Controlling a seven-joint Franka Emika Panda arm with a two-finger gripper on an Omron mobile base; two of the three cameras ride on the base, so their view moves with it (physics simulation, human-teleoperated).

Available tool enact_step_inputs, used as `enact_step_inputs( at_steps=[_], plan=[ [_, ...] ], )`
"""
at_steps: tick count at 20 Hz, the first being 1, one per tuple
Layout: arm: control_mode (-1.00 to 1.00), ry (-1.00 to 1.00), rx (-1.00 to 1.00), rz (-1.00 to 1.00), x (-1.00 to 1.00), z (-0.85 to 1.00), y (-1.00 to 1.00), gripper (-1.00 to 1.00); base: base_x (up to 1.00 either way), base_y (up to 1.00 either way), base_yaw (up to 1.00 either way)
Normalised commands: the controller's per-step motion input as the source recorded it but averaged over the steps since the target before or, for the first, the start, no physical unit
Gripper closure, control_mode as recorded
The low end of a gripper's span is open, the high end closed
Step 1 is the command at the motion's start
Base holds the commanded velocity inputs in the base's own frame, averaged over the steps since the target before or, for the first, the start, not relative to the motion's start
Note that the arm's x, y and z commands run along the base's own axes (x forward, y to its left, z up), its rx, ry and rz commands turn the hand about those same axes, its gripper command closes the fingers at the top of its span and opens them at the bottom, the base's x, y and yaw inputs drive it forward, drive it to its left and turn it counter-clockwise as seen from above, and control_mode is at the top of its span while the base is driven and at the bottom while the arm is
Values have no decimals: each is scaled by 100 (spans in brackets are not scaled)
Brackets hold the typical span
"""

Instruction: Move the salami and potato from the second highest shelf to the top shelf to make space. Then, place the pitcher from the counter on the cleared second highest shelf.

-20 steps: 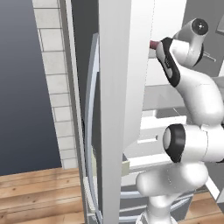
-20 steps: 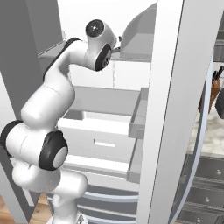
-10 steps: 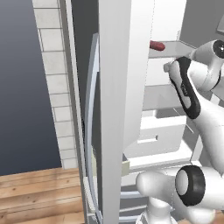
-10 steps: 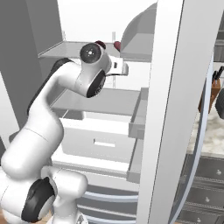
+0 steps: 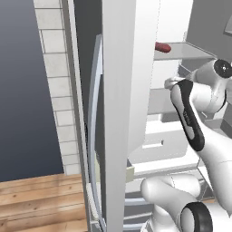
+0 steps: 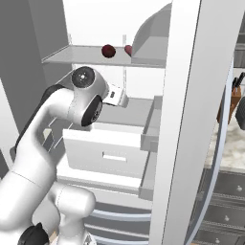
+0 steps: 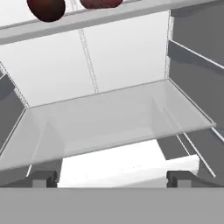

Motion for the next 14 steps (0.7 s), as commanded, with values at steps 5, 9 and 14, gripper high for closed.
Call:
enact_step_inputs(
  at_steps=[5, 9, 14],
  plan=[
    [-100, 26, 1, 0, -34, -17, 12, -100, 0, 0, 0],
    [-100, 12, 0, 0, -19, -18, 27, -100, 0, 0, 0],
    [-100, 0, 0, 6, -1, -27, 21, -100, 0, 0, 0]
  ],
)
